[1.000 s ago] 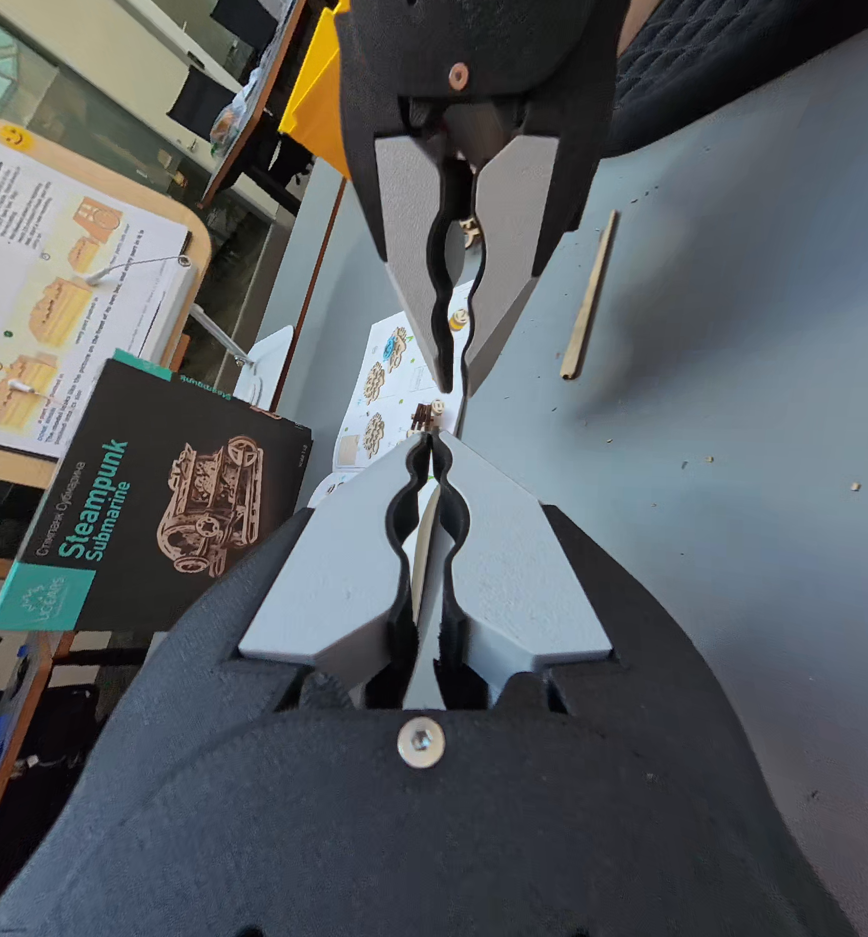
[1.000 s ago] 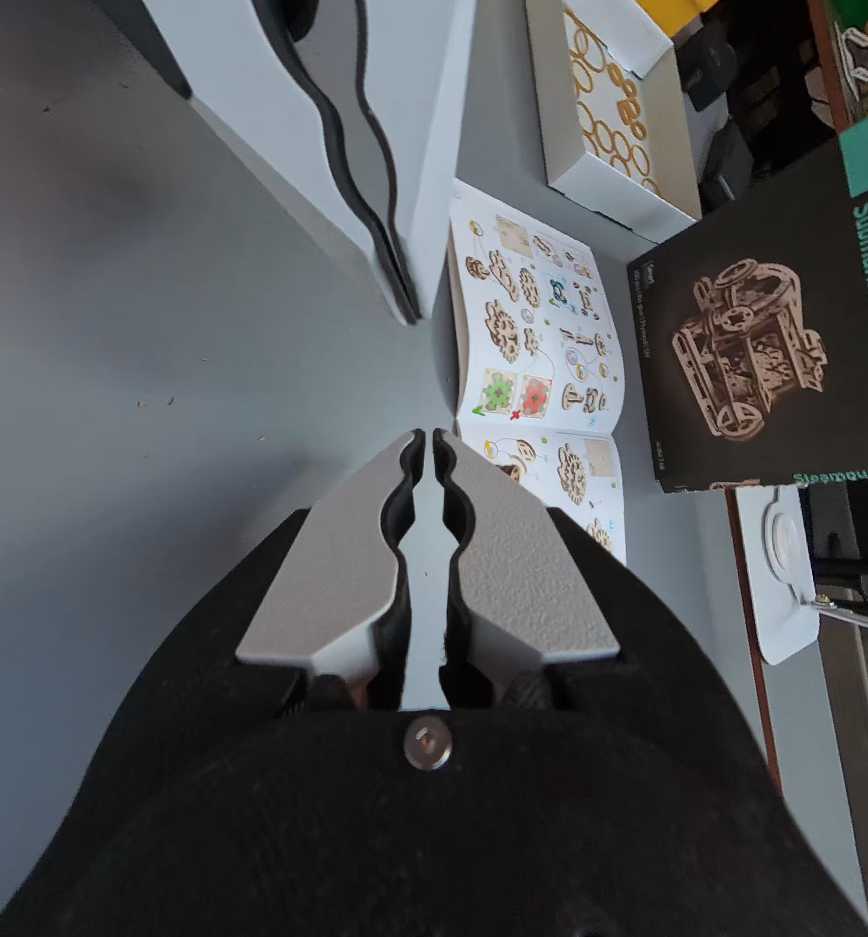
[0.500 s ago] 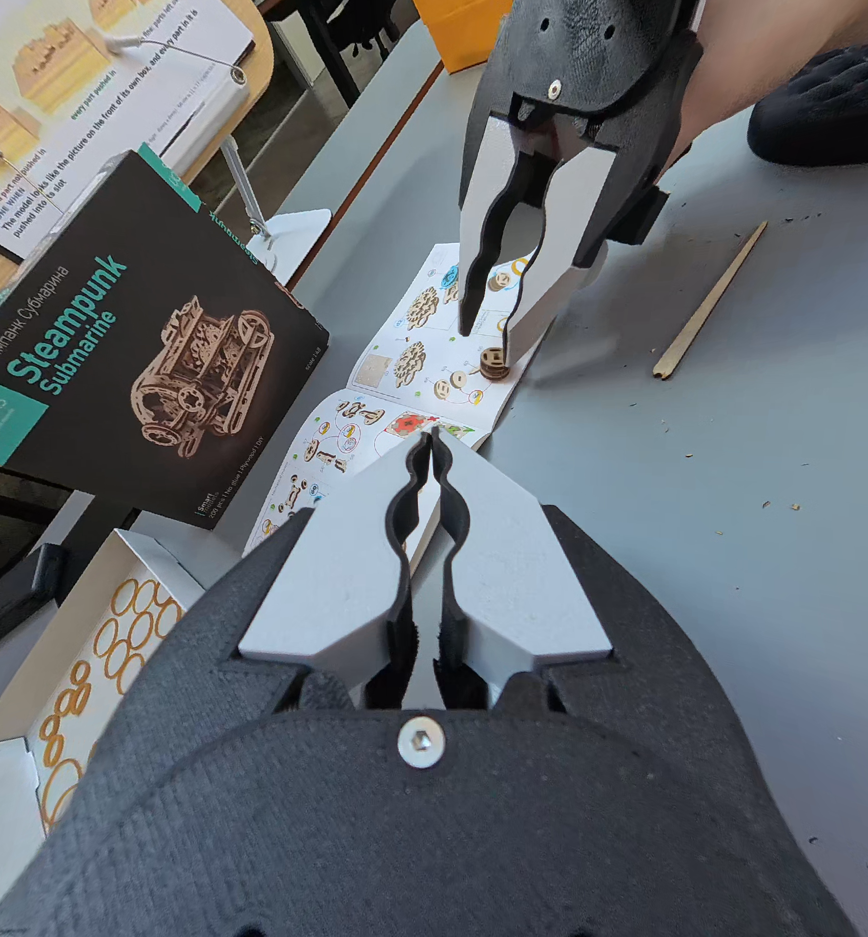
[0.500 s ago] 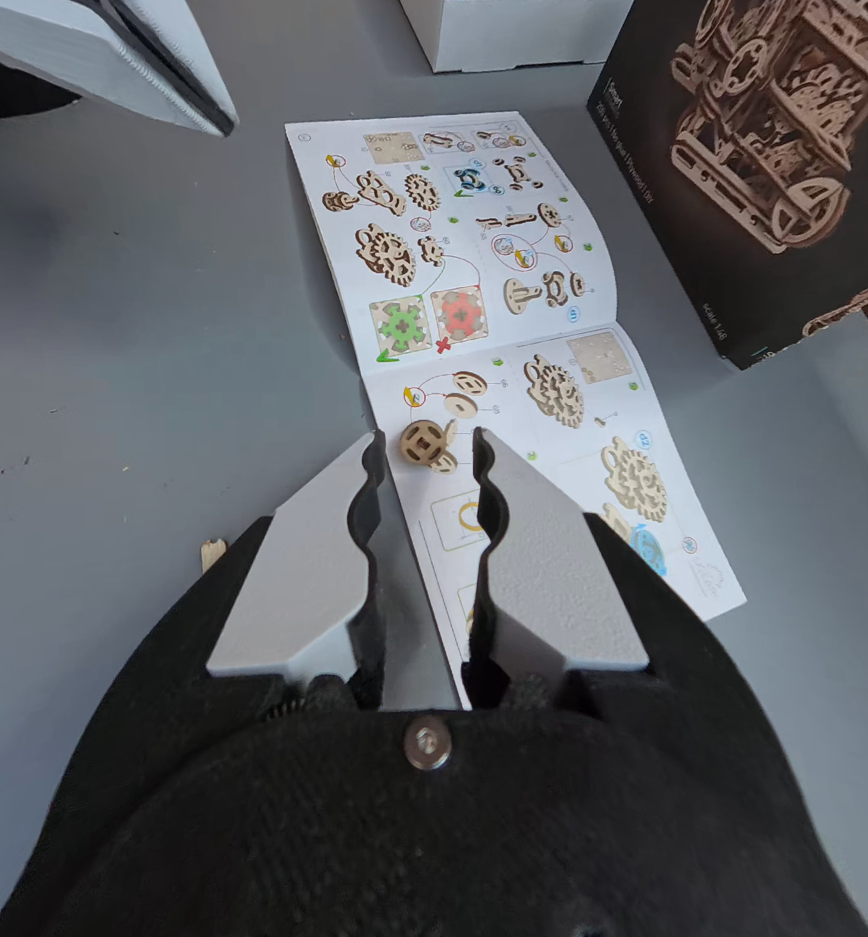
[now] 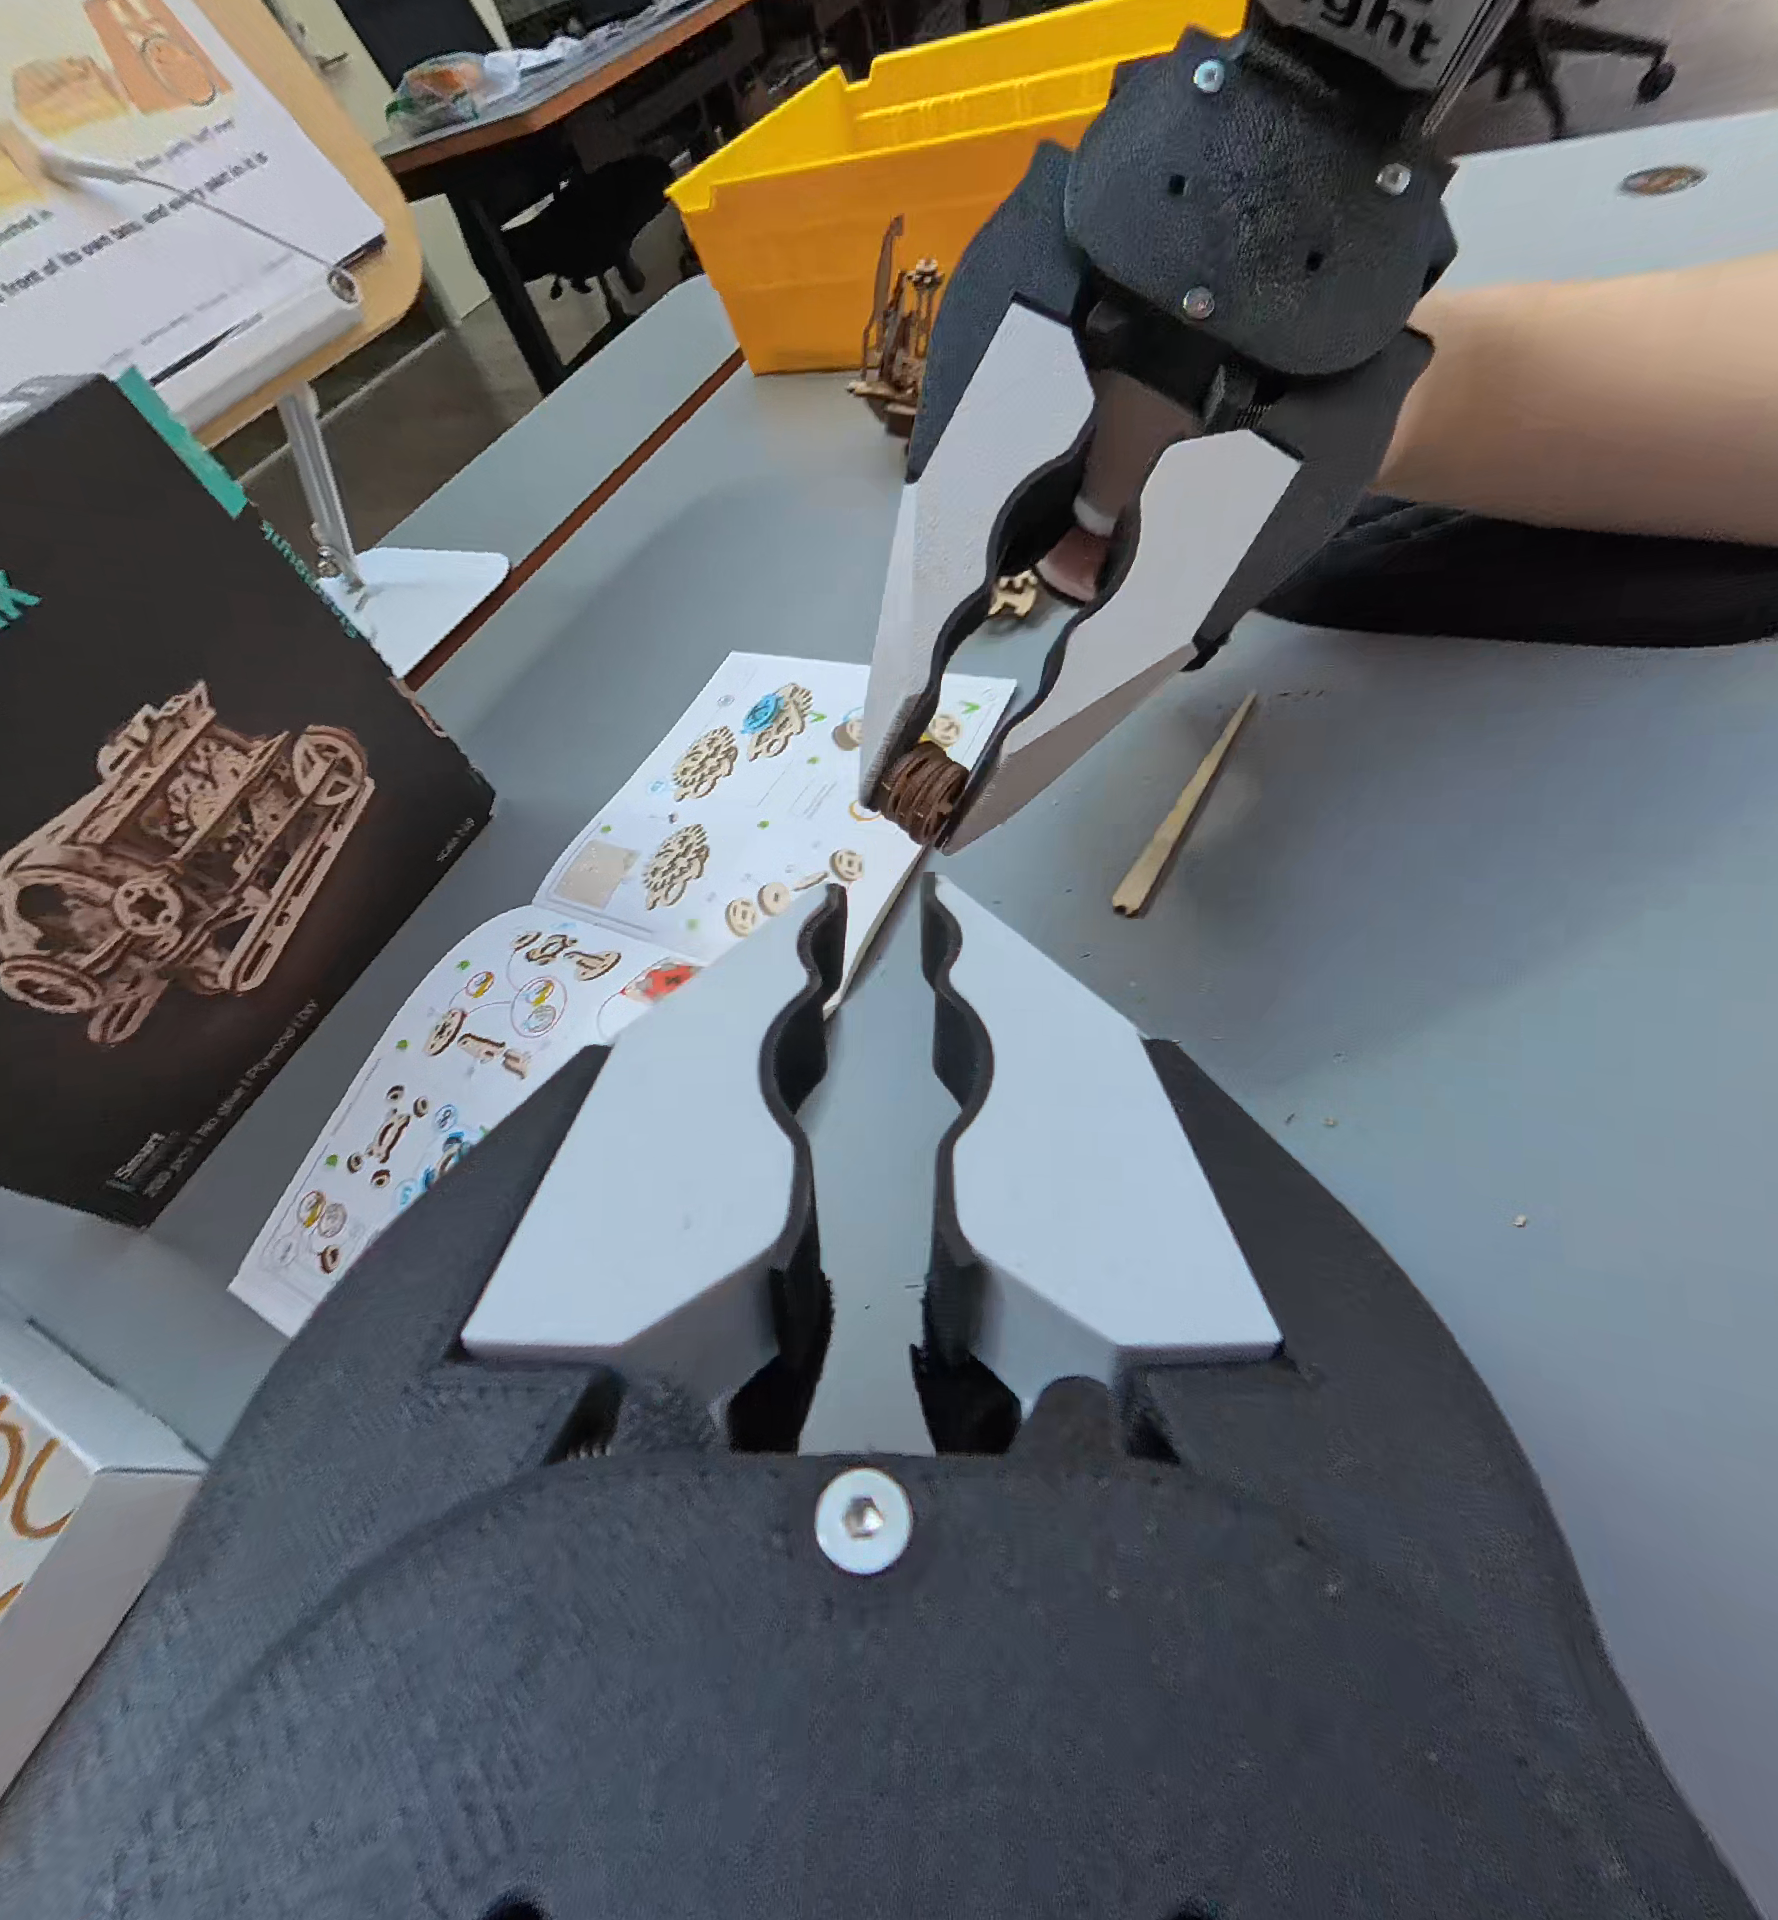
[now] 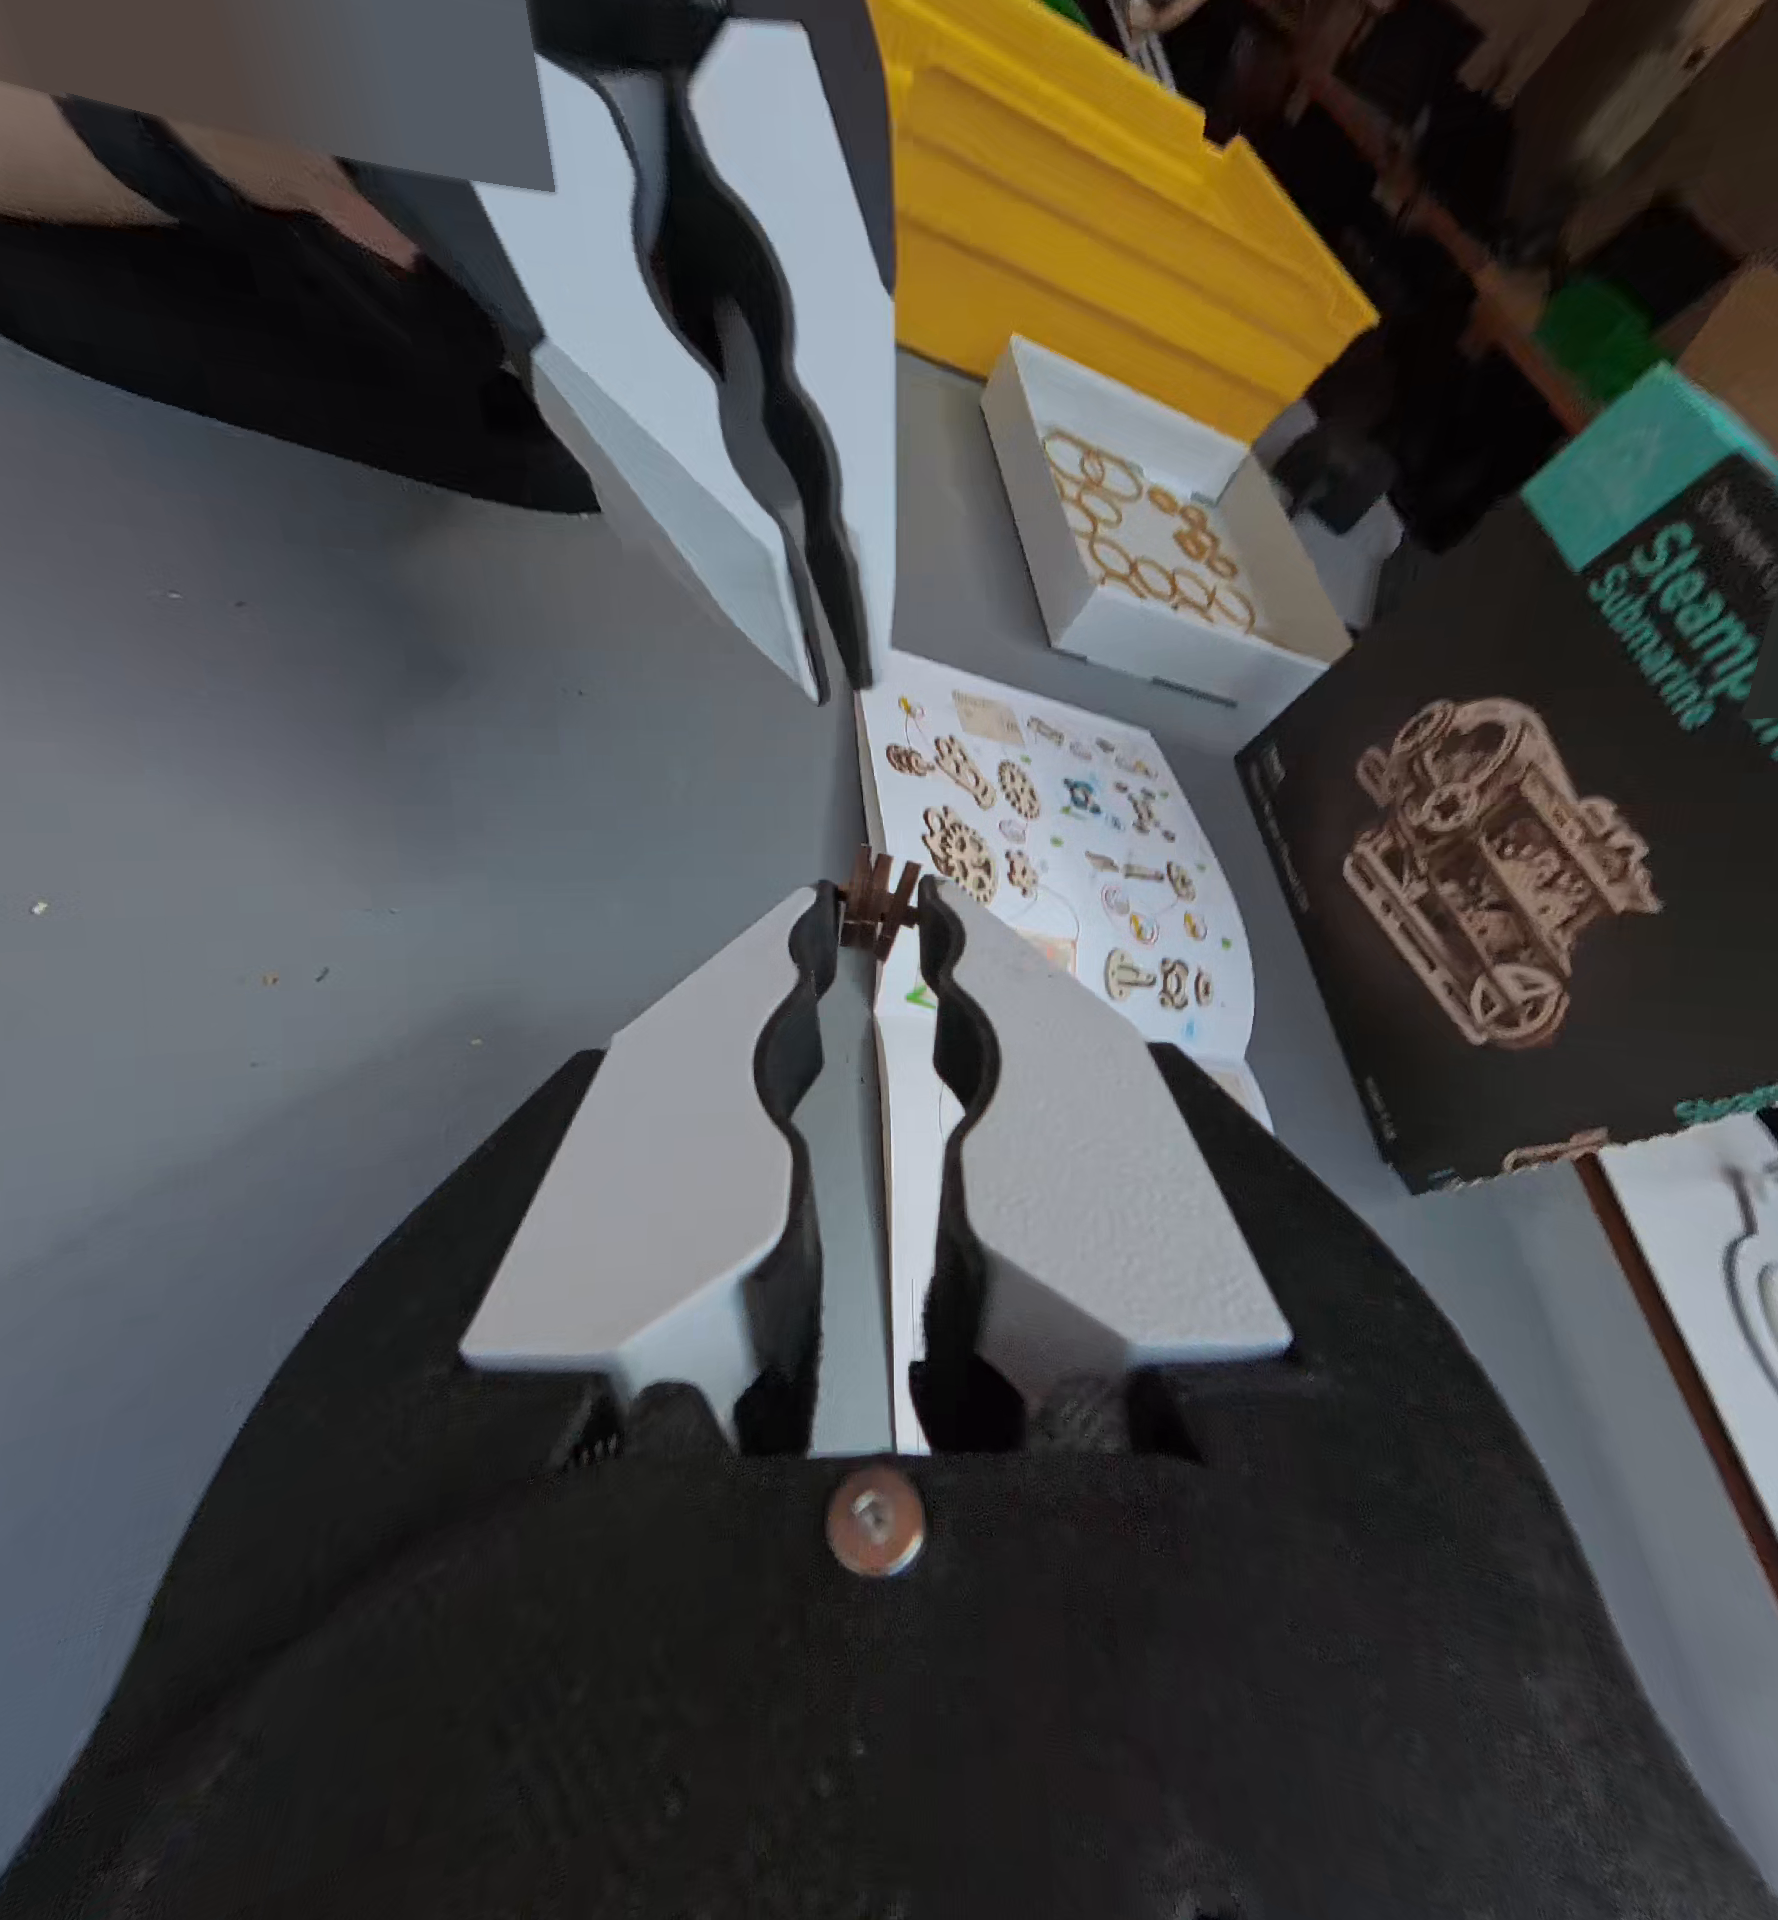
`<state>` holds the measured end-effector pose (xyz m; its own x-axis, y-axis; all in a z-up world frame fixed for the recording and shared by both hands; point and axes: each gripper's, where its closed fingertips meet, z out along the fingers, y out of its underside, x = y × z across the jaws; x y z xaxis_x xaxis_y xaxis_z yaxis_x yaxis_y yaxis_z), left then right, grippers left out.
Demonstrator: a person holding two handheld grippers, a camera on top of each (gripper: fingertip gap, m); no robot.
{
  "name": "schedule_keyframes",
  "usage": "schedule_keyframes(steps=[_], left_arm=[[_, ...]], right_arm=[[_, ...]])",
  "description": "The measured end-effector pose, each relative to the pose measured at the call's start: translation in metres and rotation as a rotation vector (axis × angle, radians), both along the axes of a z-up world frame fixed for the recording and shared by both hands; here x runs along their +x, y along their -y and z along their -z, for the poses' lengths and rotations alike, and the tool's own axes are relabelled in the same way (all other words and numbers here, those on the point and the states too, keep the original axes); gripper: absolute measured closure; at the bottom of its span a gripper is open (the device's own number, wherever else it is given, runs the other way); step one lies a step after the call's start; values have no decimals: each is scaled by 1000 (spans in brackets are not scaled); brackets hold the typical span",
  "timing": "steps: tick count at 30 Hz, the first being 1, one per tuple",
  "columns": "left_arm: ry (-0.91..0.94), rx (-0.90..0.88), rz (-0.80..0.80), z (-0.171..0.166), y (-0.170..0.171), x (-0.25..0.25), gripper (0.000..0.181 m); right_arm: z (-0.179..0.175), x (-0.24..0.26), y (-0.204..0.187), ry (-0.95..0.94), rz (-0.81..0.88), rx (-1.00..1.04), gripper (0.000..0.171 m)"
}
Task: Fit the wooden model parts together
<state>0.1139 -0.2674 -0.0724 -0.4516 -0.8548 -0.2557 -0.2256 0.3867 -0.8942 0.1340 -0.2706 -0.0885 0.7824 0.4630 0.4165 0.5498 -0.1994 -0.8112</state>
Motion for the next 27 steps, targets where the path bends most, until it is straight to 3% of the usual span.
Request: schedule_keyframes(steps=[1, 4, 10, 16, 27], left_arm=[[10, -35, 43, -4, 8, -3, 164], [71, -37, 108, -15, 20, -8, 155], [259, 175, 247, -26, 48, -26, 159], [305, 228, 258, -30, 50, -30, 166], [353, 378, 286, -19, 59, -33, 170]], right_arm=[[-13, -11, 3, 38, -40, 79, 156], [-40, -36, 16, 95, -112, 235, 156], [-54, -53, 34, 85, -185, 270, 157], [-41, -46, 33, 260, -144, 241, 156], [-29, -56, 37, 366, -164, 181, 157]])
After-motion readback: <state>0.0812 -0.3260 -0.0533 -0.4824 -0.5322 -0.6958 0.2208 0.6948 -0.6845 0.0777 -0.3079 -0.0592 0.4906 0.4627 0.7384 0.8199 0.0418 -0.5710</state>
